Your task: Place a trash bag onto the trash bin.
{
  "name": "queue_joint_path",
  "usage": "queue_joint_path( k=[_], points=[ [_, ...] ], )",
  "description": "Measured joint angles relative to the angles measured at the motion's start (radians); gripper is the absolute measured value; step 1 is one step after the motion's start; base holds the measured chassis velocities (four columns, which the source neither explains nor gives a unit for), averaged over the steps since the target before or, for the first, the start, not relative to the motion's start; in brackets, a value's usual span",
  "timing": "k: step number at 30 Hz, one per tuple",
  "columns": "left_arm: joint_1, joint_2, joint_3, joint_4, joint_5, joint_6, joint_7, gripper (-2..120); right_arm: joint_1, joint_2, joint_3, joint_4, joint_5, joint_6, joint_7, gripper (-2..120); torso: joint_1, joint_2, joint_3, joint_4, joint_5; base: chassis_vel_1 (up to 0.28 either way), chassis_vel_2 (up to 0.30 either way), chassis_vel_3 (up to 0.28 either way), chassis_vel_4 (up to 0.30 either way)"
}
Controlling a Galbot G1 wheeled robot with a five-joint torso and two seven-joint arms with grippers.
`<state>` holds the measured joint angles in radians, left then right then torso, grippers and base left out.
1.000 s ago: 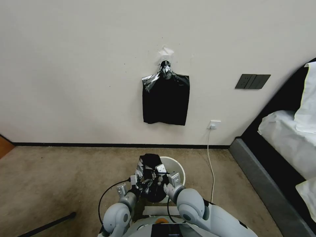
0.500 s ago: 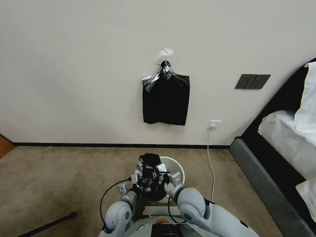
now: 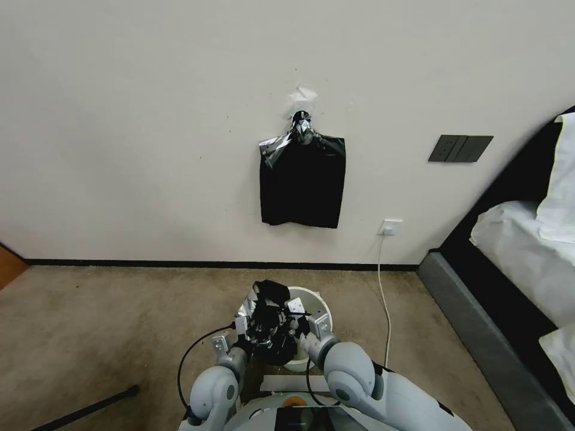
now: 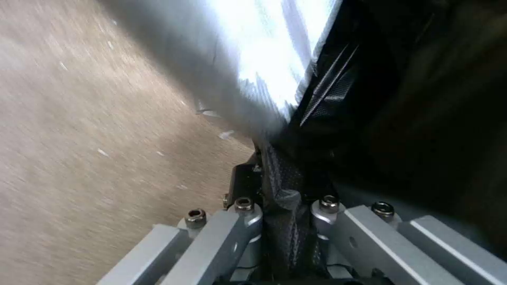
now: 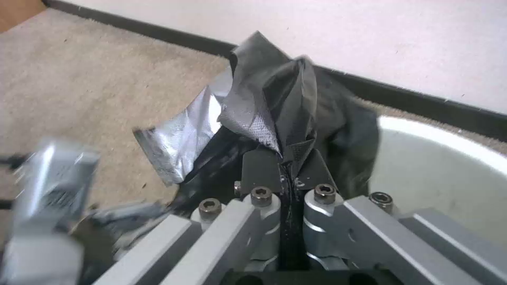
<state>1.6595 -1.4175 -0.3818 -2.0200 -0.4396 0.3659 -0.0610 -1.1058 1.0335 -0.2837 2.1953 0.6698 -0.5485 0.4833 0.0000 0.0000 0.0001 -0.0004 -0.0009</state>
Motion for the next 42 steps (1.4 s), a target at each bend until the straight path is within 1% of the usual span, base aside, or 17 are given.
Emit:
queue_joint_path(
  k=[3, 4, 7, 8, 11, 12, 15, 17, 19, 20, 23, 29, 31, 32, 34, 38, 42],
  points=[
    [0.023, 0.02, -0.015, 0.014, 0.104, -0.13, 0.04, 2, 0.025, 0.005, 0.017, -0.017, 0.02, 0.014, 0.007, 0, 0.0, 0.0, 0.0, 0.0003, 0.0007, 0.0, 0.0, 0.0, 0.0],
    [0.023, 0.02, -0.015, 0.014, 0.104, -0.13, 0.04, 2, 0.025, 0.005, 0.017, -0.017, 0.02, 0.014, 0.007, 0, 0.0, 0.0, 0.0, 0.0003, 0.0007, 0.0, 0.0, 0.0, 0.0],
    [0.051, 0.038, -0.032, 0.023, 0.166, -0.244, 0.082, 2, 0.053, 0.002, 0.035, -0.036, 0.043, 0.023, 0.017, 0, 0.0, 0.0, 0.0, 0.0003, 0.0009, 0.0, 0.0, 0.0, 0.0],
    [0.051, 0.038, -0.032, 0.023, 0.166, -0.244, 0.082, 2, 0.053, 0.002, 0.035, -0.036, 0.043, 0.023, 0.017, 0, 0.0, 0.0, 0.0, 0.0003, 0.0009, 0.0, 0.0, 0.0, 0.0],
    [0.066, 0.044, -0.043, 0.025, 0.19, -0.3, 0.105, 2, 0.075, -0.002, 0.049, -0.044, 0.063, 0.024, 0.028, 0, 0.0, 0.0, 0.0, 0.0004, 0.0009, 0.0, 0.0, 0.0, 0.0],
    [0.066, 0.044, -0.043, 0.025, 0.19, -0.3, 0.105, 2, 0.075, -0.002, 0.049, -0.044, 0.063, 0.024, 0.028, 0, 0.0, 0.0, 0.0, 0.0004, 0.0009, 0.0, 0.0, 0.0, 0.0],
    [0.075, 0.043, -0.052, 0.034, 0.198, -0.374, 0.135, 2, 0.087, -0.011, 0.06, -0.053, 0.071, 0.025, 0.033, 0, 0.0, 0.0, 0.0, 0.0004, 0.0009, 0.0, 0.0, 0.0, 0.0],
    [0.078, 0.042, -0.054, 0.037, 0.198, -0.395, 0.143, 2, 0.088, -0.014, 0.064, -0.055, 0.073, 0.025, 0.034, 0, 0.0, 0.0, 0.0, 0.0004, 0.0009, 0.0, 0.0, 0.0, 0.0],
    [0.084, 0.041, -0.064, 0.05, 0.192, -0.458, 0.165, 2, 0.088, -0.031, 0.074, -0.057, 0.074, 0.025, 0.037, 0, 0.0, 0.0, 0.0, 0.0004, 0.001, 0.0, 0.0, 0.0, 0.0],
    [0.084, 0.041, -0.064, 0.05, 0.192, -0.458, 0.165, 2, 0.088, -0.031, 0.074, -0.057, 0.074, 0.025, 0.037, 0, 0.0, 0.0, 0.0, 0.0004, 0.001, 0.0, 0.0, 0.0, 0.0],
    [0.089, 0.042, -0.082, 0.061, 0.153, -0.512, 0.198, 2, 0.083, -0.066, 0.09, -0.057, 0.074, 0.026, 0.041, 0, 0.0, 0.0, 0.0, 0.0003, 0.0009, 0.0, 0.0, 0.0, 0.0],
    [0.093, 0.046, -0.11, 0.068, 0.1, -0.566, 0.249, 2, 0.074, -0.122, 0.102, -0.05, 0.076, 0.026, 0.041, 0, 0.0, 0.0, 0.0, 0.0005, 0.001, 0.0, 0.0, 0.0, 0.0],
    [0.095, 0.051, -0.13, 0.068, 0.055, -0.592, 0.297, 2, 0.068, -0.159, 0.103, -0.045, 0.076, 0.024, 0.04, 0, 0.0, 0.0, 0.0, 0.0003, 0.001, 0.0, 0.0, 0.0, 0.0],
    [0.095, 0.051, -0.13, 0.068, 0.055, -0.592, 0.297, 2, 0.068, -0.159, 0.103, -0.045, 0.076, 0.024, 0.04, 0, 0.0, 0.0, 0.0, 0.0003, 0.001, 0.0, 0.0, 0.0, 0.0],
    [0.093, 0.055, -0.144, 0.067, 0.0, -0.6, 0.318, 2, 0.062, -0.195, 0.102, -0.038, 0.076, 0.021, 0.037, 0, 0.0, 0.0, 0.0, 0.0004, 0.001, 0.0, 0.0, 0.0, 0.0],
    [0.088, 0.054, -0.148, 0.048, -0.107, -0.588, 0.317, 2, 0.048, -0.244, 0.099, -0.021, 0.077, 0.02, 0.031, 0, 0.0, 0.0, 0.0, 0.0003, 0.0011, 0.0, 0.0, 0.0, 0.0],
    [0.082, 0.043, -0.142, 0.026, -0.197, -0.558, 0.292, 2, 0.026, -0.282, 0.094, 0.007, 0.073, 0.02, 0.018, 0, 0.0, 0.0, 0.0, 0.0004, 0.001, 0.0, 0.0, 0.0, 0.0]
  ],
)
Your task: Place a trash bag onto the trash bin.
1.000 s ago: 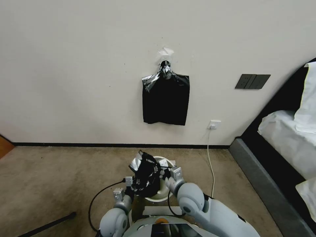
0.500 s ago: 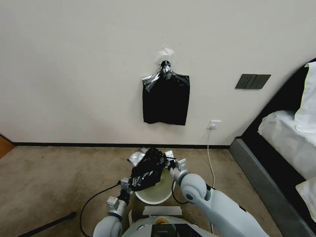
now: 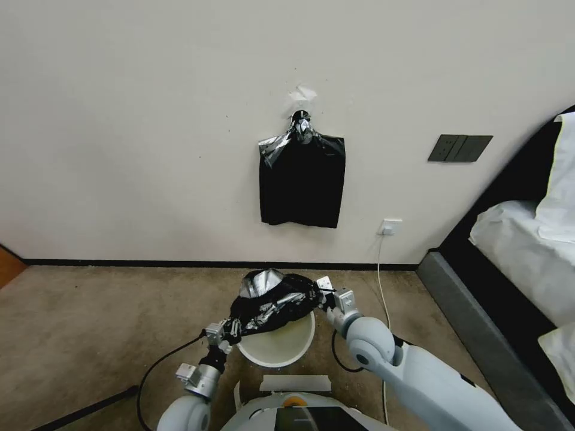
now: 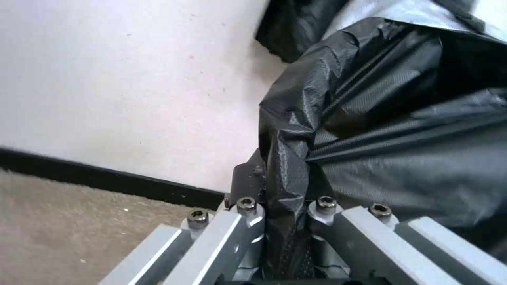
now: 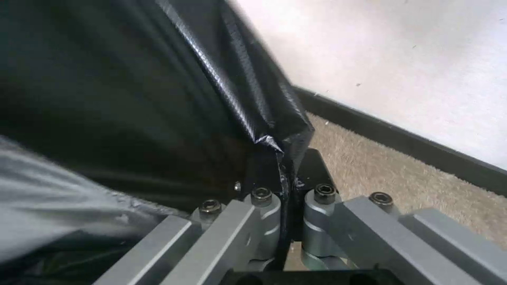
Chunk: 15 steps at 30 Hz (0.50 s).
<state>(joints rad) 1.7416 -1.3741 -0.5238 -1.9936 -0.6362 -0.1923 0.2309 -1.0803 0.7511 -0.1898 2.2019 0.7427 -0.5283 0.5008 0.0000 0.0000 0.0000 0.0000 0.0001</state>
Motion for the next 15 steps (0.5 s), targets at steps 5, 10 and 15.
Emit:
queue_joint_path(
  k=[5, 10, 15],
  points=[
    [-0.009, -0.017, 0.011, -0.023, -0.106, 0.032, -0.035, 2, -0.031, -0.025, -0.015, 0.028, -0.024, -0.001, -0.022, 0, 0.0, 0.0, 0.0, -0.0001, 0.0, 0.0, 0.0, 0.0, 0.0],
    [-0.014, -0.03, 0.013, -0.038, -0.177, 0.052, -0.065, 2, -0.055, -0.03, -0.022, 0.042, -0.05, 0.001, -0.035, 0, 0.0, 0.0, 0.0, 0.0, -0.0001, 0.0, 0.0, 0.0, 0.0],
    [-0.027, -0.05, 0.011, -0.055, -0.221, 0.082, -0.124, 3, -0.095, -0.028, -0.026, 0.048, -0.117, 0.022, -0.058, 0, 0.0, 0.0, 0.0, 0.0, -0.0001, 0.0, 0.0, 0.0, 0.0]
  ],
)
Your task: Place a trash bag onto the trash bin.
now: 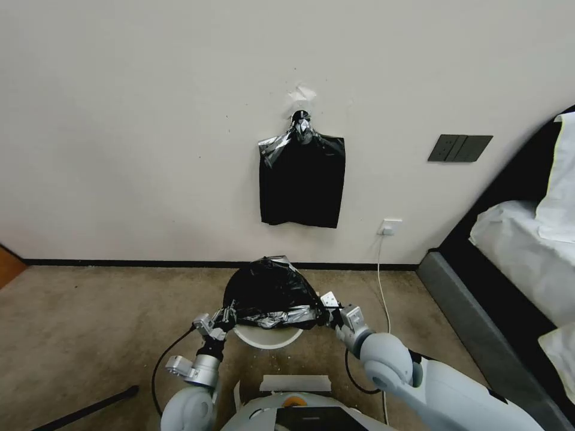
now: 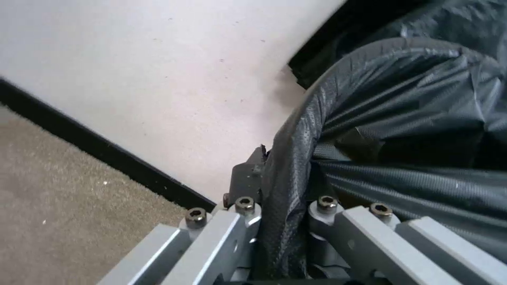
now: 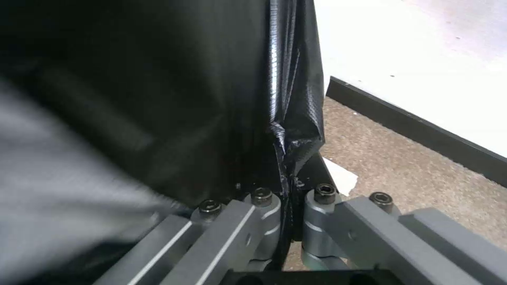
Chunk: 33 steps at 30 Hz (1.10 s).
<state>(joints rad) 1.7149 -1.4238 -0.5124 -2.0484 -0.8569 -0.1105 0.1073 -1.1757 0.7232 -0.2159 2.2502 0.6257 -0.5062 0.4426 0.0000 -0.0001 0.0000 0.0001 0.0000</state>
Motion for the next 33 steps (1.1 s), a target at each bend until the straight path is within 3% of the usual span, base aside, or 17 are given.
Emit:
queue_joint_path(
  k=[3, 8, 14, 24, 28, 32, 33],
  points=[
    [-0.019, -0.024, 0.0, -0.018, -0.007, 0.042, -0.079, 3, -0.046, 0.013, 0.001, -0.01, -0.091, 0.043, -0.027, 0, 0.0, 0.0, 0.0, -0.0001, -0.0001, 0.0, 0.0, 0.0, 0.0],
    [-0.03, -0.036, 0.002, -0.028, 0.032, 0.081, -0.125, 3, -0.075, 0.036, 0.004, -0.023, -0.136, 0.084, -0.046, 2, 0.0, 0.0, 0.0, -0.0002, -0.0003, 0.0, 0.0, 0.0, 0.0],
    [-0.025, -0.022, 0.004, -0.022, 0.202, 0.109, -0.148, 2, -0.078, 0.088, 0.027, -0.062, -0.198, 0.128, -0.041, 30, 0.0, 0.0, 0.0, 0.0, 0.0001, 0.0, 0.0, 0.0, 0.0],
    [-0.03, -0.019, -0.006, -0.023, 0.221, 0.126, -0.202, 2, -0.134, 0.133, 0.12, -0.063, -0.293, 0.123, -0.036, 63, 0.0, 0.0, 0.0, -0.0001, -0.0001, 0.0, 0.0, 0.0, 0.0],
    [-0.032, -0.018, -0.007, -0.028, 0.223, 0.159, -0.234, 2, -0.184, 0.154, 0.203, -0.056, -0.349, 0.226, -0.097, 76, 0.0, 0.0, 0.0, -0.0002, -0.0001, 0.0, 0.0, 0.0, 0.0],
    [-0.036, -0.013, -0.011, -0.052, 0.223, 0.228, -0.271, 2, -0.254, 0.14, 0.318, -0.056, -0.493, 0.473, -0.369, 96, 0.0, 0.0, 0.0, -0.0001, 0.0001, 0.0, 0.0, 0.0, 0.0],
    [-0.036, -0.013, -0.011, -0.052, 0.223, 0.228, -0.271, 2, -0.254, 0.14, 0.318, -0.056, -0.493, 0.473, -0.369, 96, 0.0, 0.0, 0.0, -0.0001, 0.0001, 0.0, 0.0, 0.0, 0.0]
  ],
)
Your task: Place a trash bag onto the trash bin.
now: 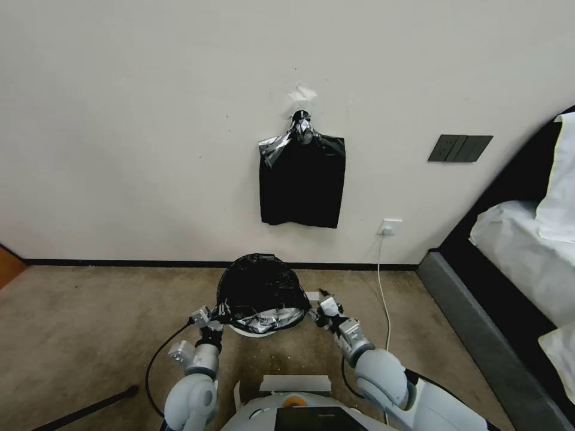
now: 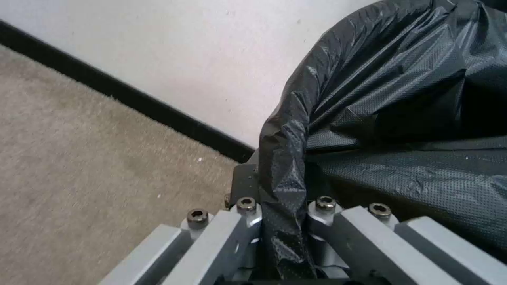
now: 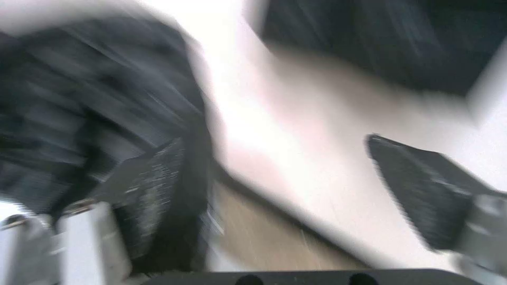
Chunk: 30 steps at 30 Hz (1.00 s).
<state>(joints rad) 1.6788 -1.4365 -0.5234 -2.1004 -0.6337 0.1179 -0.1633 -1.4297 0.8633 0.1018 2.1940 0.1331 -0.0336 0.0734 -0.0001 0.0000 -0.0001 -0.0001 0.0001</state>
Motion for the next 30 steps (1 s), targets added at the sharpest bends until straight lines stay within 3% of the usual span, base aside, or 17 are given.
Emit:
queue_joint_path(
  k=[3, 4, 7, 11, 17, 25, 30],
  points=[
    [0.0, 0.006, -0.006, -0.022, 0.001, 0.043, -0.012, 2, -0.036, -0.038, 0.076, -0.016, -0.037, 0.145, -0.319, 100, 0.0, 0.0, 0.0, -0.0001, 0.0001, 0.0, 0.0, 0.0, 0.0],
    [0.0, 0.006, -0.006, -0.022, 0.001, 0.043, -0.012, 2, -0.036, -0.038, 0.076, -0.016, -0.037, 0.145, -0.319, 100, 0.0, 0.0, 0.0, -0.0001, 0.0001, 0.0, 0.0, 0.0, 0.0],
    [0.006, 0.015, -0.01, -0.043, 0.003, 0.069, -0.014, 2, -0.021, -0.076, 0.099, -0.04, -0.023, 0.194, -0.539, 100, 0.0, 0.0, 0.0, -0.0001, 0.0, 0.0, 0.0, 0.0, 0.0],
    [0.014, 0.016, -0.012, -0.054, 0.004, 0.071, -0.012, 2, 0.048, -0.107, 0.054, -0.065, 0.001, 0.181, -0.61, 100, 0.0, 0.0, 0.0, 0.0003, 0.0002, 0.0, 0.0, 0.0, 0.0],
    [0.024, 0.012, -0.012, -0.056, 0.006, 0.07, -0.008, 2, 0.12, -0.113, -0.001, -0.089, 0.016, 0.164, -0.612, 100, 0.0, 0.0, 0.0, 0.0003, -0.0001, 0.0, 0.0, 0.0, 0.0],
    [0.02, 0.001, -0.005, -0.053, 0.006, 0.067, -0.006, 2, 0.144, -0.11, -0.041, -0.122, -0.019, 0.177, -0.596, 84, 0.0, 0.0, 0.0, 0.0, -0.0002, 0.0, 0.0, 0.0, 0.0],
    [0.016, 0.001, -0.004, -0.05, 0.006, 0.067, -0.006, 2, 0.143, -0.108, -0.048, -0.115, -0.026, 0.182, -0.589, 65, 0.0, 0.0, 0.0, 0.0, -0.0001, 0.0, 0.0, 0.0, 0.0]
  ],
)
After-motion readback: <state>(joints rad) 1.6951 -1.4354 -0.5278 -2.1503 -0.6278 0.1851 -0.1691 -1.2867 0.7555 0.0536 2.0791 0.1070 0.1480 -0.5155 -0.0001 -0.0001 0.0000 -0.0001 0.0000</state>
